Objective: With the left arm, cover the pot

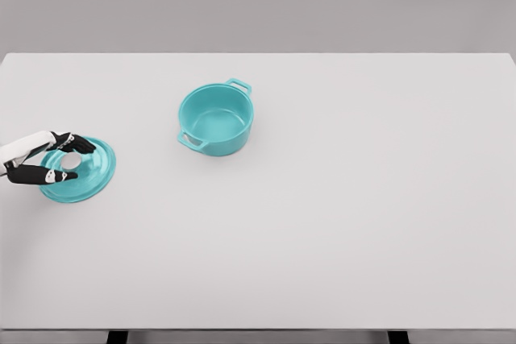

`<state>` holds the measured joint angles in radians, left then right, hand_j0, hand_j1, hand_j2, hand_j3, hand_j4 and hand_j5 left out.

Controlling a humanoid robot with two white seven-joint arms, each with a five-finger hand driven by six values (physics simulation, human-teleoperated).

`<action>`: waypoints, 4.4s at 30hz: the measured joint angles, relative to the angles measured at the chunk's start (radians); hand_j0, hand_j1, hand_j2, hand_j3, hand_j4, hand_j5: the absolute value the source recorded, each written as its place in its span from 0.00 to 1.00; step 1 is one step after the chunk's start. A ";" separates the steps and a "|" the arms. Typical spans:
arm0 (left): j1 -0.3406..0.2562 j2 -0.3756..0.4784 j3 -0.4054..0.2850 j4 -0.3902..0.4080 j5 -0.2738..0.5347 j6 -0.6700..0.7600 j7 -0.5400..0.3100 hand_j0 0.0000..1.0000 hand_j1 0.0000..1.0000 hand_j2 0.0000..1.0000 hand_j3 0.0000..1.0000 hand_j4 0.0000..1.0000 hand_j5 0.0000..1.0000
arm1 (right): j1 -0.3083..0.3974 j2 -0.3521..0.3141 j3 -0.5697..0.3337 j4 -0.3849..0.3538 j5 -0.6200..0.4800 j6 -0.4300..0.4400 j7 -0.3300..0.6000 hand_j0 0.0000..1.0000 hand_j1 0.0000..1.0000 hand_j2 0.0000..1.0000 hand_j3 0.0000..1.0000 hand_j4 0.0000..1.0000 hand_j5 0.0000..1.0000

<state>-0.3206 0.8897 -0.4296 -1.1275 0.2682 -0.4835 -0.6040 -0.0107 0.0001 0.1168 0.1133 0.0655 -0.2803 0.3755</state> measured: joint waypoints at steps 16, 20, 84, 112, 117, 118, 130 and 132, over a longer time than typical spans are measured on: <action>0.000 -0.030 0.006 0.030 0.023 -0.019 -0.003 0.43 0.43 0.43 0.43 0.43 0.43 | 0.000 0.000 0.000 0.000 0.000 0.000 0.000 1.00 1.00 1.00 1.00 1.00 1.00; -0.005 -0.026 -0.001 -0.006 -0.037 -0.029 -0.003 0.43 0.43 0.43 0.43 0.43 0.43 | 0.000 0.000 0.000 0.000 0.000 0.000 0.000 1.00 1.00 1.00 1.00 1.00 1.00; -0.281 -0.163 -0.115 -0.171 -0.196 0.031 -0.007 0.42 0.42 0.42 0.42 0.42 0.42 | 0.000 0.000 0.000 0.000 0.000 0.000 0.000 1.00 1.00 1.00 1.00 1.00 1.00; -0.437 -0.373 -0.190 0.020 -0.290 0.034 -0.007 0.42 0.42 0.42 0.42 0.42 0.42 | 0.000 0.000 0.000 0.000 0.000 0.000 0.000 1.00 1.00 1.00 1.00 1.00 1.00; -0.439 -0.399 -0.205 0.037 -0.294 0.034 -0.007 0.42 0.42 0.42 0.42 0.42 0.42 | 0.000 0.000 0.000 0.000 0.000 0.000 0.000 1.00 1.00 1.00 1.00 1.00 1.00; -0.439 -0.403 -0.207 0.039 -0.295 0.034 -0.007 0.42 0.42 0.42 0.42 0.42 0.42 | 0.000 0.000 0.000 0.000 0.000 0.000 0.000 1.00 1.00 1.00 1.00 1.00 1.00; -0.462 -0.431 -0.224 0.076 -0.297 0.034 -0.007 0.42 0.42 0.42 0.42 0.42 0.42 | 0.000 0.000 0.000 0.000 0.000 0.000 0.000 1.00 1.00 1.00 1.00 1.00 1.00; -0.466 -0.437 -0.226 0.086 -0.300 0.034 -0.007 0.42 0.42 0.42 0.42 0.42 0.42 | 0.000 0.000 0.000 0.000 0.000 0.000 0.000 1.00 1.00 1.00 1.00 1.00 1.00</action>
<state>-0.7869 0.4524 -0.6561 -1.0413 -0.0315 -0.4497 -0.6113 -0.0107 0.0001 0.1167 0.1129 0.0655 -0.2803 0.3755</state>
